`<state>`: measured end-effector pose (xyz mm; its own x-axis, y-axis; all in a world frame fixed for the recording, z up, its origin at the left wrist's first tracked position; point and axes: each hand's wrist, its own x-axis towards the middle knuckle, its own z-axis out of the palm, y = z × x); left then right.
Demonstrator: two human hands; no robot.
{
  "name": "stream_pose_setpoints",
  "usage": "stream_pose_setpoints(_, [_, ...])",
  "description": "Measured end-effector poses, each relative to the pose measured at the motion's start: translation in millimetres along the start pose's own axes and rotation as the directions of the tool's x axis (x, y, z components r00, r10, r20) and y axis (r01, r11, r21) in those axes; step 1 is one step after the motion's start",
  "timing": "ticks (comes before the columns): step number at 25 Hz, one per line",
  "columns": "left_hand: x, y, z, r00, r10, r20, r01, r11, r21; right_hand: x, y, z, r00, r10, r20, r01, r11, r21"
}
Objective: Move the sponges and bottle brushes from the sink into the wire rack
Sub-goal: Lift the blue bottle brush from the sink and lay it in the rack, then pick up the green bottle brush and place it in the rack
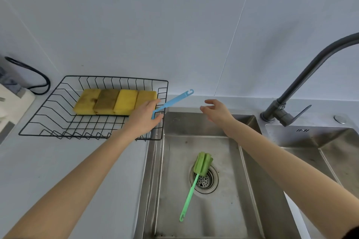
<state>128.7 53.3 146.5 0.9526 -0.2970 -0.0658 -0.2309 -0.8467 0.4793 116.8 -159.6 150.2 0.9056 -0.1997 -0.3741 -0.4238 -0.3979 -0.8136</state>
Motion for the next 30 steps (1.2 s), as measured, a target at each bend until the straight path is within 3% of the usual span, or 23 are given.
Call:
stream_pose_setpoints(6, [-14.1,35.7,15.7,0.998,0.068,0.018,-0.068,0.997,-0.026,-27.1,22.1,-12.5,0.999,-0.020,0.029,0.023,0.992,-0.121])
stream_pose_setpoints(15, [-21.4,53.7,87.6,0.961,0.117,0.252,-0.111,0.993,-0.037,-32.3,93.7,-6.1,0.989,0.140,0.042,-0.134,0.984,-0.120])
stream_pose_setpoints(21, [-20.8,34.3,139.5,0.920,0.048,0.389,-0.029,0.998,-0.054,-19.9,147.2,9.6,0.947,0.314,0.072,-0.307,0.947,-0.098])
stream_pose_setpoints(30, [-54.4,1.7,220.0,0.786,-0.139,0.602,0.160,0.987,0.018,2.6,187.3,53.2,0.878,0.458,0.141,-0.432,0.884,-0.181])
